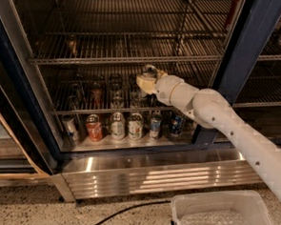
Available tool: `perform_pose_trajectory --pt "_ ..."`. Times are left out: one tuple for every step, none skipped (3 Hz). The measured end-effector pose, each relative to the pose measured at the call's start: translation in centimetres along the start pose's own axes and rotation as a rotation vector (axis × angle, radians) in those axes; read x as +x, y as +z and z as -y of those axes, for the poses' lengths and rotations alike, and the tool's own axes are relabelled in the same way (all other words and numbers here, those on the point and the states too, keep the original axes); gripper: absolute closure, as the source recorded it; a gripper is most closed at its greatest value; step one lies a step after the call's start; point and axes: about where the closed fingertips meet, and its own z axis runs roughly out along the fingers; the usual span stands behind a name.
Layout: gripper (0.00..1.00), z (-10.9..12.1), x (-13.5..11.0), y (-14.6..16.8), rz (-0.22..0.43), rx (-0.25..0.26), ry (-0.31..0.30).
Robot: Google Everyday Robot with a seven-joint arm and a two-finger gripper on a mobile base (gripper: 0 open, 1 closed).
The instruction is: Pick redbull can from middle shelf of fridge
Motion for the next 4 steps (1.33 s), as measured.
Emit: perform_pose_trajectory --pt "1.00 -3.9 0.7 -1.3 0.007 -0.104 0.005" --pt "1.00 -6.9 0.6 -3.0 0.023 -0.177 -0.004" --pt "1.00 -9.3 -0.2 -5.0 0.045 -0.226 -0.035" --pt "1.00 -12.4 -1.2 -8.4 0.074 -0.296 -0.080"
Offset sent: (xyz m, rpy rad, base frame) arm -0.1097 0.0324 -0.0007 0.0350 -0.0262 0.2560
